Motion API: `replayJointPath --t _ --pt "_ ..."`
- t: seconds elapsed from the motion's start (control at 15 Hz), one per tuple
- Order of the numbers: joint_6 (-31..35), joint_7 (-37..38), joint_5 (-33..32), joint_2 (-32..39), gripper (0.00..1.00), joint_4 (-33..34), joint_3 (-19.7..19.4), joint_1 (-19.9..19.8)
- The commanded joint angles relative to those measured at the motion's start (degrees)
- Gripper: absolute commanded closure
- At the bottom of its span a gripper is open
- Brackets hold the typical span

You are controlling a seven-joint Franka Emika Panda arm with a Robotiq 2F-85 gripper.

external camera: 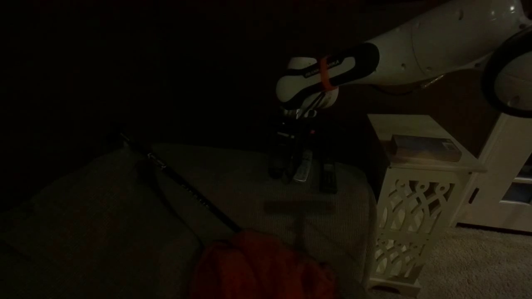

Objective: Put the remote on the arm rest

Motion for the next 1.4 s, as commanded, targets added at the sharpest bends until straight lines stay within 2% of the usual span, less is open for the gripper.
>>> replayJointPath --t 0.0,0.4,0.47,0.53,0.6,0.67,0.73,1.07,1.27,1.33 --pt "-2.5 1.4 -2.1 3.2 0.65 6.1 0.6 -0.4" --pt "-5.0 2.2 -3.2 5.3 0.63 9.3 0.5 -0.4" --pt "-4.9 2.4 -3.3 5.7 0.36 9.8 0.5 -0.5" --pt "-5.0 2.7 -3.5 6.0 0.31 10.4 0.5 -0.5" --pt "-4.9 2.9 -3.5 6.4 0.11 11.1 0.5 -0.5" --pt "-4.9 3.1 -3.6 6.7 0.1 11.8 0.6 -0.5" --pt "-3.6 2.7 -2.2 5.3 0.04 9.5 -0.5 -0.1" --pt "-5.0 5.0 -2.4 3.9 0.0 8.8 -1.5 0.5" --pt "-7.0 2.7 -1.0 1.8 0.0 8.1 0.7 0.7" --pt "-6.9 3.2 -1.5 1.3 0.0 8.3 0.4 1.0"
